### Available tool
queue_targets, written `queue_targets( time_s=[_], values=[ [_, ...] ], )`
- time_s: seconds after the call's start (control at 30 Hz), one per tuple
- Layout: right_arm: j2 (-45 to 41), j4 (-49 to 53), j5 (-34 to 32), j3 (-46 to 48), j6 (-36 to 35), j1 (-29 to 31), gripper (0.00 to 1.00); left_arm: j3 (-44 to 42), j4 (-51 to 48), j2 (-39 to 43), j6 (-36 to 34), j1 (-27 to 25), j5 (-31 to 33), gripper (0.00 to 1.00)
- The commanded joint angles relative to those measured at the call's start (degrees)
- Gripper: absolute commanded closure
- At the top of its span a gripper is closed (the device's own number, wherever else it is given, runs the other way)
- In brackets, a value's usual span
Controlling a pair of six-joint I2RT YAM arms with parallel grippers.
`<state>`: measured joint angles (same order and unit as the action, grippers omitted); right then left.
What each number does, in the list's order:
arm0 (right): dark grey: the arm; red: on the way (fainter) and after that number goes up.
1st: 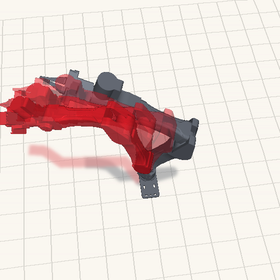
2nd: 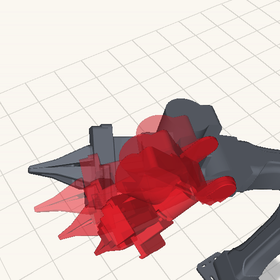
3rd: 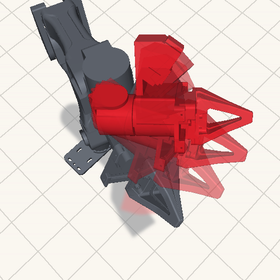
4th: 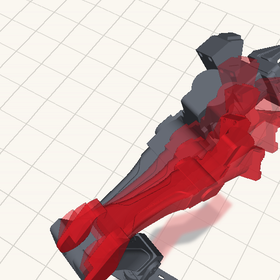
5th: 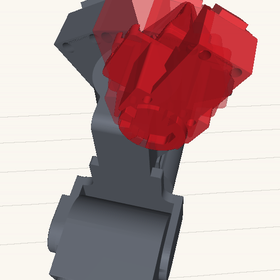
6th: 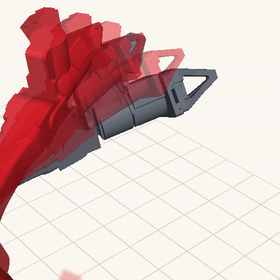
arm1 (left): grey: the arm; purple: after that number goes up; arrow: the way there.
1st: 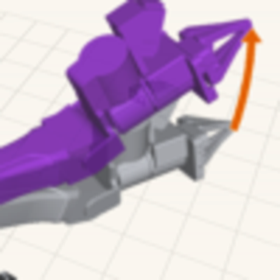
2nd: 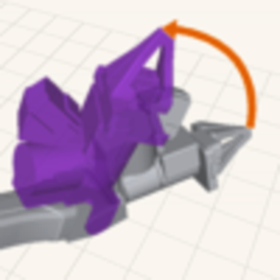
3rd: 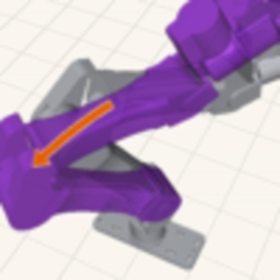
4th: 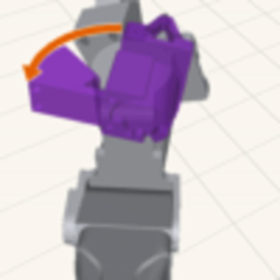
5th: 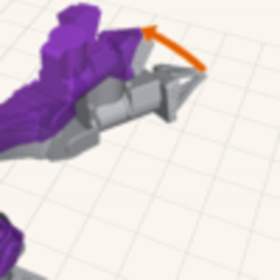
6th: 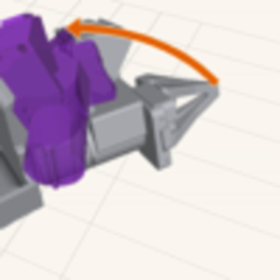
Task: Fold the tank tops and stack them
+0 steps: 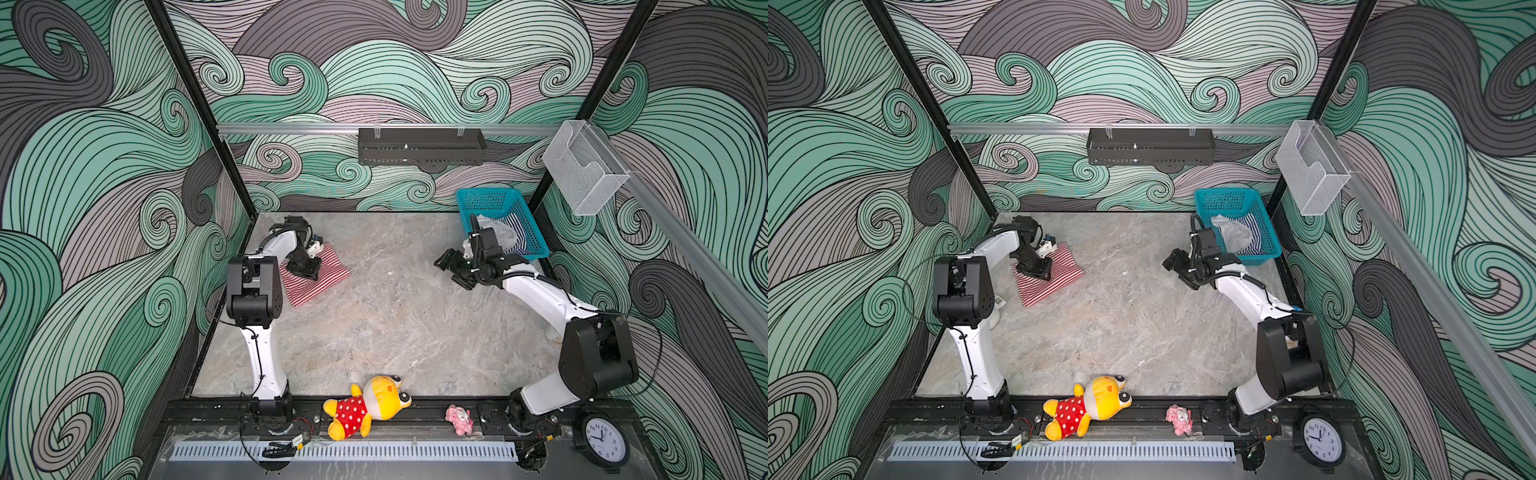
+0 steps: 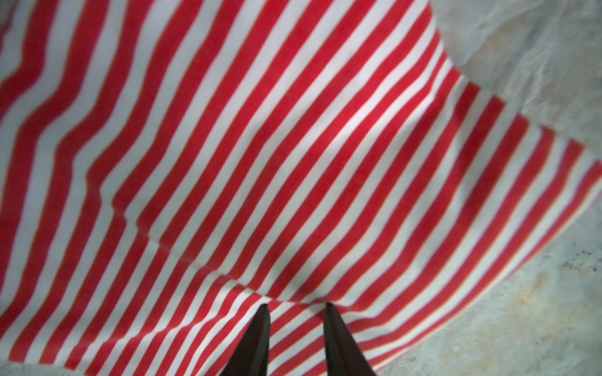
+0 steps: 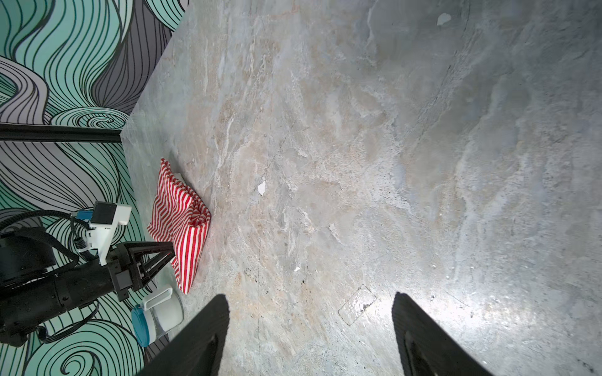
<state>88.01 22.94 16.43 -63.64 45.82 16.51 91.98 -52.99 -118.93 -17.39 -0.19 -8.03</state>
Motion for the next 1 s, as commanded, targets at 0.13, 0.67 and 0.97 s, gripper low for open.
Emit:
queue_targets(
  time_s=[0.13,0.67,0.97],
  values=[
    [-1.9,0.1,-0.5,1.7,-0.1,-0.5,0.20,-1.2,-1.2,3.0,-0.5,-6.3,-5.9,0.67],
    [-1.3,-1.6,1.1,3.5,0.0,-1.5,0.21,14.1,-0.5,-5.3,3.7,-16.3,-12.3,0.66],
    [-3.4,-1.6,1.2,4.8,-0.1,-2.3,0.21,25.7,-8.0,-16.4,7.2,-17.7,-11.5,0.67]
  ],
)
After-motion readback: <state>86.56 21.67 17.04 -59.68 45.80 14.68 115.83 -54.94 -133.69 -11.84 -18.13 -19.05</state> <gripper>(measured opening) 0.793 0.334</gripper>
